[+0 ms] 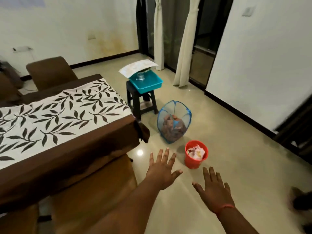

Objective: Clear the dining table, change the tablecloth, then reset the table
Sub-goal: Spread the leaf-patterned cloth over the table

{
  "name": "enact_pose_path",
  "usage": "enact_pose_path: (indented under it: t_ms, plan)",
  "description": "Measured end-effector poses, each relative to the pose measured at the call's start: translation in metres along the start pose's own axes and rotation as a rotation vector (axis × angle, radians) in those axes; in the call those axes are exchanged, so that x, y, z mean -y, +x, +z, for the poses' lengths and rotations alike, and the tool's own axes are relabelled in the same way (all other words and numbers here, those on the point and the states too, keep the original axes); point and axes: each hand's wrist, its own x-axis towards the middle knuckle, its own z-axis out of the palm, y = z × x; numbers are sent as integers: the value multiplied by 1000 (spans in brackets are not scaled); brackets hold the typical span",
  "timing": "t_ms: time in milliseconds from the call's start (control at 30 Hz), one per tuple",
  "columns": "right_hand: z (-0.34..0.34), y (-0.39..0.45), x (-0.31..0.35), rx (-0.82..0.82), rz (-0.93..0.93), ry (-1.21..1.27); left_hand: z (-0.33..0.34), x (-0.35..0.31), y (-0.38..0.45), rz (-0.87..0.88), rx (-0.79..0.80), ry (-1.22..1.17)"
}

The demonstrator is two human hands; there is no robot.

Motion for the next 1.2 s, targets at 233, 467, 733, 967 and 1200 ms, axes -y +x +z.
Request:
enact_pose_path:
  t_ms: [233, 467, 733, 967, 1200]
  plan:
    - [-57, 228, 48, 50, -298, -95, -25, 64, 146, -350, -15, -56]
    - [-114, 392, 131, 121, -578, -277, -57, 122, 217, -665, 12, -208]
    - [-112, 537, 332, 143, -856, -346, -68, 273, 277, -1003, -27, -268]
    - [-119, 611, 502, 209, -1019, -410, -103, 405, 324, -1123, -103, -312]
    - [-99, 658, 676, 305, -1235, -543, -100, 511, 334, -1393, -250, -361]
